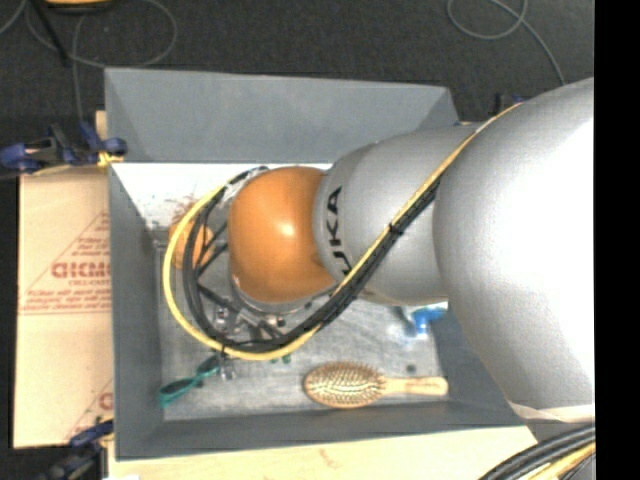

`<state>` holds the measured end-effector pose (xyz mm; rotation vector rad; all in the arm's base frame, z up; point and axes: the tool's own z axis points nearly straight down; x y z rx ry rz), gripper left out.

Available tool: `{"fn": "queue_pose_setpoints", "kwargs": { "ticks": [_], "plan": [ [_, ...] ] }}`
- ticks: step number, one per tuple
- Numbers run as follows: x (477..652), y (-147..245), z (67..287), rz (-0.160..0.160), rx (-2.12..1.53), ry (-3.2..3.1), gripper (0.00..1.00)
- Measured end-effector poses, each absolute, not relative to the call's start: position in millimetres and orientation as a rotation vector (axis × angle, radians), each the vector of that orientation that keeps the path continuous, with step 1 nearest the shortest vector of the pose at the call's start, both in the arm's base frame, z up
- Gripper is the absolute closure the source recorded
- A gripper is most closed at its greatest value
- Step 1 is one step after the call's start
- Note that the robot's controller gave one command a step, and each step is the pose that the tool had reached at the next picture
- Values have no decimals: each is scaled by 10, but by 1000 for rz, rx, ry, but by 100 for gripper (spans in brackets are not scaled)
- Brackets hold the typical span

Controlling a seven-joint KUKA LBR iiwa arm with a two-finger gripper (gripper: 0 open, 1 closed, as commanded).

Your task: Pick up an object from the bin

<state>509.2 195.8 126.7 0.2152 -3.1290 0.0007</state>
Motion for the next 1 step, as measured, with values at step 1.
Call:
{"fn": "queue_pose_setpoints", "kwargs": {
  "ticks": [1],
  "plan": [
    [5133, 1986, 1615, -7, 212, -3142, 100]
  ]
}}
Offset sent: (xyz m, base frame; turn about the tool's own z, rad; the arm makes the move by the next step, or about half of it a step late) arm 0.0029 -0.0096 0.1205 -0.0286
